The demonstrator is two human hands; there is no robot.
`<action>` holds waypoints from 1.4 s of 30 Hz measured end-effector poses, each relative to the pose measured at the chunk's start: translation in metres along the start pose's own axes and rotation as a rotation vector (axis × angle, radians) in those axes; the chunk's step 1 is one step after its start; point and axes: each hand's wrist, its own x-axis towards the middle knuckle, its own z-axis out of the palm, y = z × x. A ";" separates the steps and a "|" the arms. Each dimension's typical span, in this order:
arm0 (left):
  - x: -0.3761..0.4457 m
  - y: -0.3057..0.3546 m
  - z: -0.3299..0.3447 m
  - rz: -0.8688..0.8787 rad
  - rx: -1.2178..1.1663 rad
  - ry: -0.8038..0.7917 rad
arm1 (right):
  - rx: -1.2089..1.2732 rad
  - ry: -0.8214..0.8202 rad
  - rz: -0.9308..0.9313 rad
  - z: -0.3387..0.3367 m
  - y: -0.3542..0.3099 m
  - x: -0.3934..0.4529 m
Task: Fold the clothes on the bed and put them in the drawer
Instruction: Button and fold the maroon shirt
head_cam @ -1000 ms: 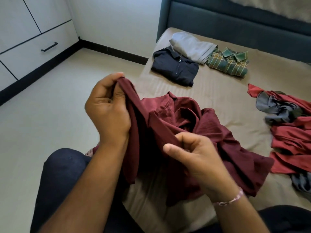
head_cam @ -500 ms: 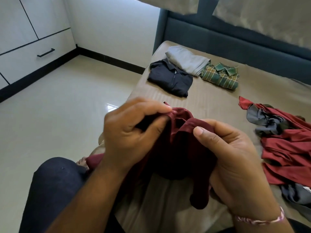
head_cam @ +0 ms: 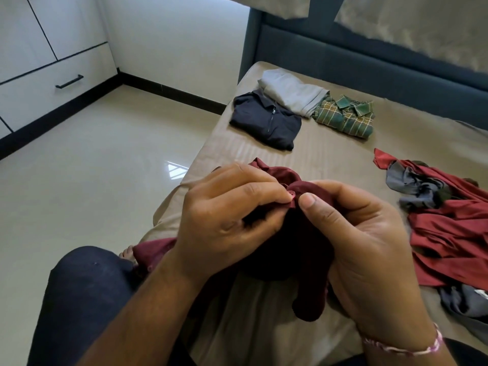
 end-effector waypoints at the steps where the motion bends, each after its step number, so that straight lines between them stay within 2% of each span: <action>1: 0.000 -0.001 0.001 -0.015 -0.018 -0.005 | -0.048 -0.003 -0.030 -0.001 0.001 0.001; 8: 0.000 -0.010 0.005 -0.215 -0.131 -0.111 | -0.434 -0.133 -0.202 -0.015 0.001 0.014; 15: -0.003 -0.013 0.012 -0.404 -0.193 -0.129 | -0.485 -0.193 -0.166 -0.023 0.004 0.027; 22: -0.004 -0.011 0.019 -0.594 -0.294 -0.144 | -0.580 -0.094 -0.244 -0.026 0.016 0.027; 28: -0.004 -0.009 0.023 -0.592 -0.171 -0.098 | -0.680 0.134 -0.479 -0.014 0.040 0.014; 30: -0.007 -0.007 0.026 -0.569 -0.115 -0.088 | -0.648 0.126 -0.490 -0.011 0.047 0.012; 33: -0.009 -0.008 0.029 -0.524 -0.022 -0.085 | -0.582 0.058 -0.422 -0.015 0.048 0.016; 36: -0.006 -0.023 0.017 -0.522 -0.030 -0.196 | -0.531 0.056 -0.210 -0.028 0.044 0.025; 39: -0.005 -0.045 -0.003 -0.462 -0.043 -0.367 | -0.308 -0.015 0.035 -0.037 0.039 0.027; 42: -0.007 -0.057 -0.016 -0.446 -0.003 -0.383 | -0.102 -0.081 0.190 -0.038 0.036 0.028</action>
